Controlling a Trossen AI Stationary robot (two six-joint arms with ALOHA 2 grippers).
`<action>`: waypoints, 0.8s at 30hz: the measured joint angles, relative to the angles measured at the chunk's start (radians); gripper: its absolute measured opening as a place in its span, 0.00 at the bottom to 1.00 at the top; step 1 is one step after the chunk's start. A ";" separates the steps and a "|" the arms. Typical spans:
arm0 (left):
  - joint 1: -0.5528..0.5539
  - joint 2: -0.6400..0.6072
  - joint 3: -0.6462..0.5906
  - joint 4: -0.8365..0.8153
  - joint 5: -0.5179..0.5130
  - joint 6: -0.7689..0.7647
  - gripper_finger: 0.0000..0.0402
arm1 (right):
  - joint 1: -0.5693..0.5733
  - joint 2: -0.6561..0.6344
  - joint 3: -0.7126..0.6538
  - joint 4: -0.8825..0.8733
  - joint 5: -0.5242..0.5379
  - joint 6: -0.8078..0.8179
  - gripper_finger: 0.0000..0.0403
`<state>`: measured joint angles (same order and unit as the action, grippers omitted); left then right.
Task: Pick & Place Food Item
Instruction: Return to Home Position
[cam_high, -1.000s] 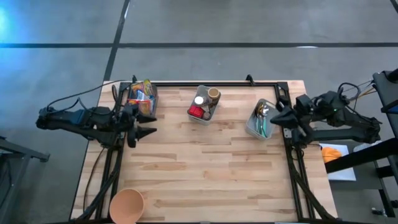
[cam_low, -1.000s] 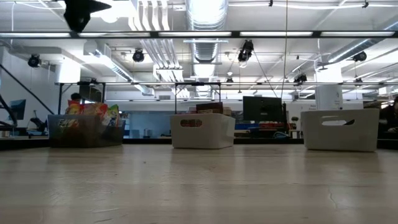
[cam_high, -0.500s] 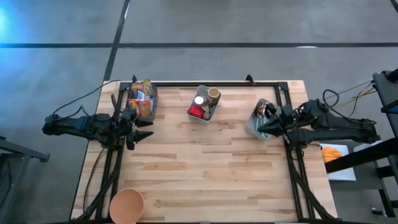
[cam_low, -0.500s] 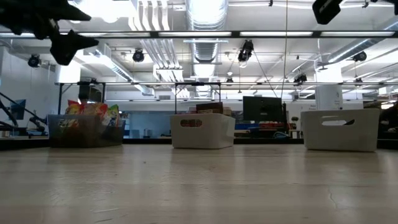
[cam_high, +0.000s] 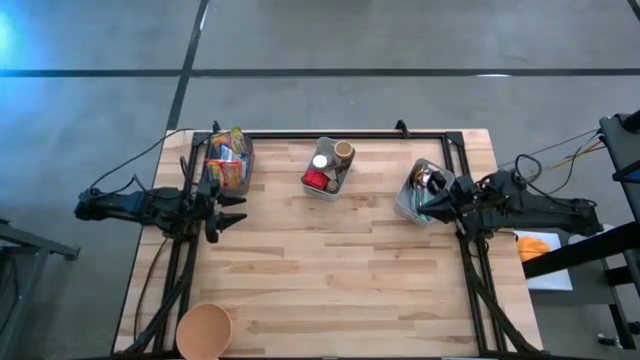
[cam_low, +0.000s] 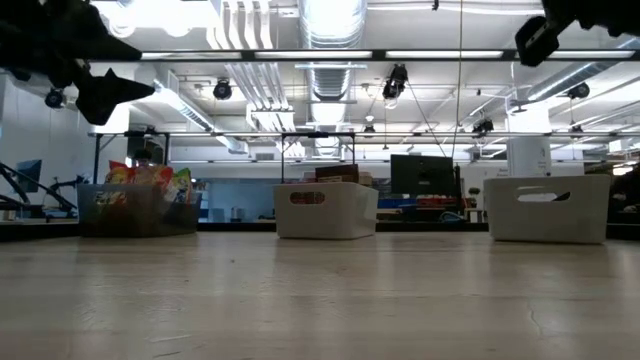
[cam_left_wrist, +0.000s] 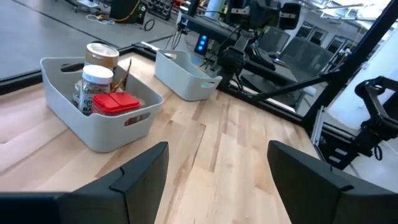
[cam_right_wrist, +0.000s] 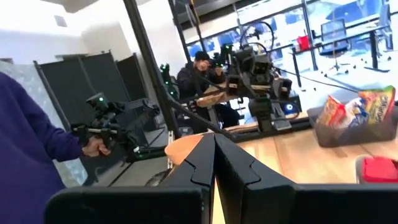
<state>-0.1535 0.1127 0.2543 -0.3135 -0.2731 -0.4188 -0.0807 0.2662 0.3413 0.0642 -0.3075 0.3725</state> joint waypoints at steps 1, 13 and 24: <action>0.000 0.000 0.000 0.000 -0.001 0.004 0.69 | 0.000 -0.015 -0.021 0.012 0.003 0.008 0.02; 0.000 0.000 0.000 -0.073 -0.023 0.002 0.69 | 0.000 -0.141 -0.217 0.165 0.000 0.039 0.02; -0.001 0.000 -0.108 0.014 0.019 -0.018 0.69 | 0.000 -0.180 -0.245 0.159 -0.008 0.030 0.02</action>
<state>-0.1543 0.1127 0.1467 -0.2992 -0.2539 -0.4365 -0.0810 0.0861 0.0967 0.2234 -0.3152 0.4020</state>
